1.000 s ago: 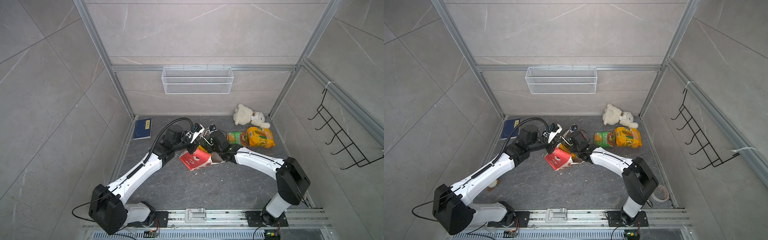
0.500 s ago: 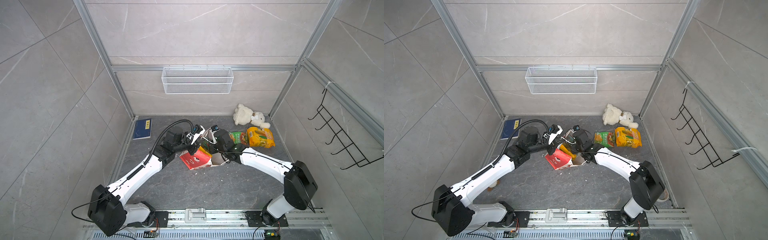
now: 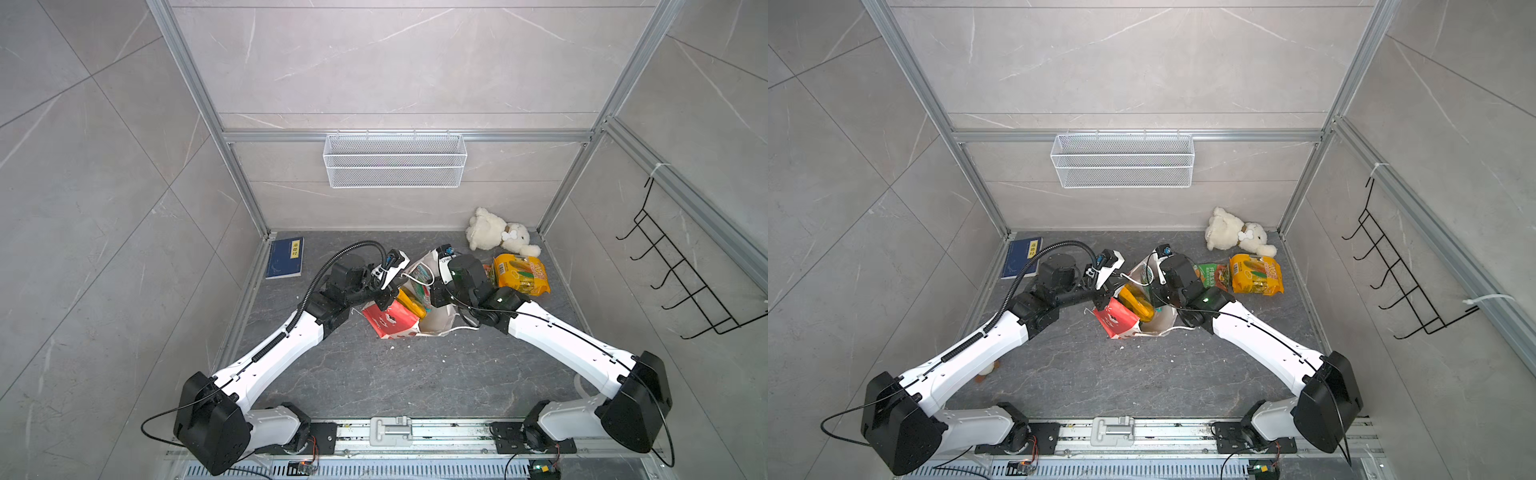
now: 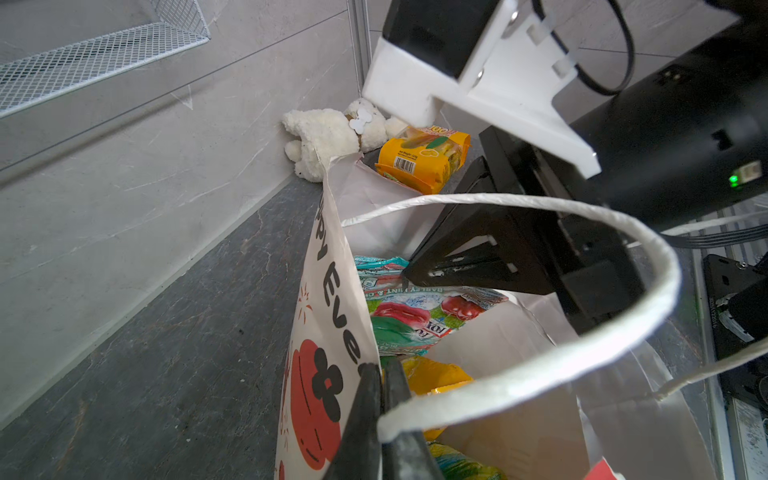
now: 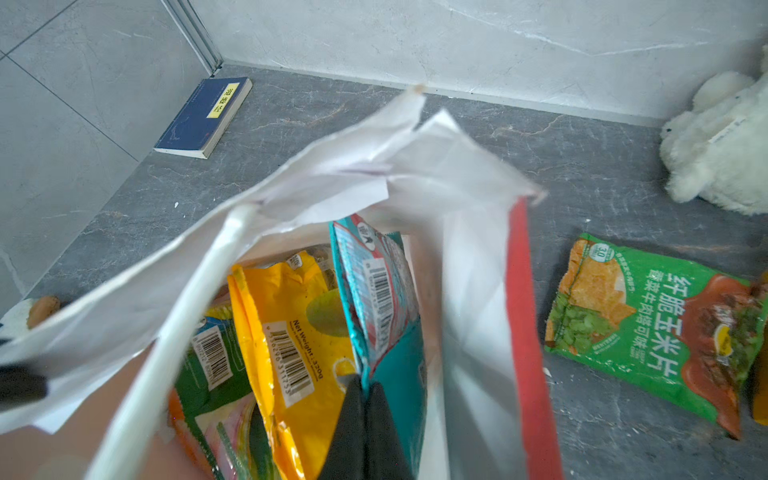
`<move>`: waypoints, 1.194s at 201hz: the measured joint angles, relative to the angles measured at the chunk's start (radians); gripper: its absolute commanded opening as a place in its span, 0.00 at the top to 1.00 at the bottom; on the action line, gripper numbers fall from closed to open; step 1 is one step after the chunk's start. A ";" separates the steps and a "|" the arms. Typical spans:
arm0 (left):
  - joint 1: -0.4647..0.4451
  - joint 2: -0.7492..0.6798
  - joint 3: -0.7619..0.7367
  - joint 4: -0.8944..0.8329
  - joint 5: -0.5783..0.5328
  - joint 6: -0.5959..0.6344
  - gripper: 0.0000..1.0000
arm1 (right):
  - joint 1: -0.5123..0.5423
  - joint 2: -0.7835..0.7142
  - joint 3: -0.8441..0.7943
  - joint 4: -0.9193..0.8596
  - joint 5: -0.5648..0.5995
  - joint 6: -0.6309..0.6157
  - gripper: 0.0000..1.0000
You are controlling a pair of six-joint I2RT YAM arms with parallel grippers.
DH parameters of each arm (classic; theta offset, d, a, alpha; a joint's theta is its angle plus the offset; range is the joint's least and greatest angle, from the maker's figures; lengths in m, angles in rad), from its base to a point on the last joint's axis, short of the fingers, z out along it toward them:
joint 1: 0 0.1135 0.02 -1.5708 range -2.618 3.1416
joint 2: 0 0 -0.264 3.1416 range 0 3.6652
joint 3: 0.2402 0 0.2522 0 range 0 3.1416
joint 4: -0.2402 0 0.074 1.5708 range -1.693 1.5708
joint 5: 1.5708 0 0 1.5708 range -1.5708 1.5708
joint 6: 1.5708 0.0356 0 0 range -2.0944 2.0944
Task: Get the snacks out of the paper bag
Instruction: 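Lift the teal candy pack out and carry it toward the other snacks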
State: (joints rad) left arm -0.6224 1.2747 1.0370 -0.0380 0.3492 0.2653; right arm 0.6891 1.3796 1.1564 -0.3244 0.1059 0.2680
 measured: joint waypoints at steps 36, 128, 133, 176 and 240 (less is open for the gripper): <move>-0.001 0.000 0.000 0.001 -0.063 -0.002 1.00 | 0.000 -0.069 0.013 -0.040 -0.010 -0.015 1.00; -0.001 0.025 0.045 -0.022 -0.220 -0.050 1.00 | 0.000 -0.243 0.069 -0.053 -0.027 -0.039 1.00; -0.001 0.027 0.045 -0.022 -0.227 -0.051 1.00 | 0.000 -0.250 0.069 -0.053 -0.026 -0.034 1.00; -0.001 0.031 0.045 -0.015 -0.243 -0.053 1.00 | 0.000 -0.326 0.069 -0.030 0.044 -0.013 1.00; 0.019 0.034 0.057 -0.034 -0.273 0.008 1.00 | -0.010 -0.433 0.123 -0.053 0.241 0.009 1.00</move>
State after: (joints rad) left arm -0.6033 1.3083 1.0939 -0.0715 0.0761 0.2729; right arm 0.6792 0.9466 1.2793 -0.3771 0.3466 0.2771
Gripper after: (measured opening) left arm 0.045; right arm 0.047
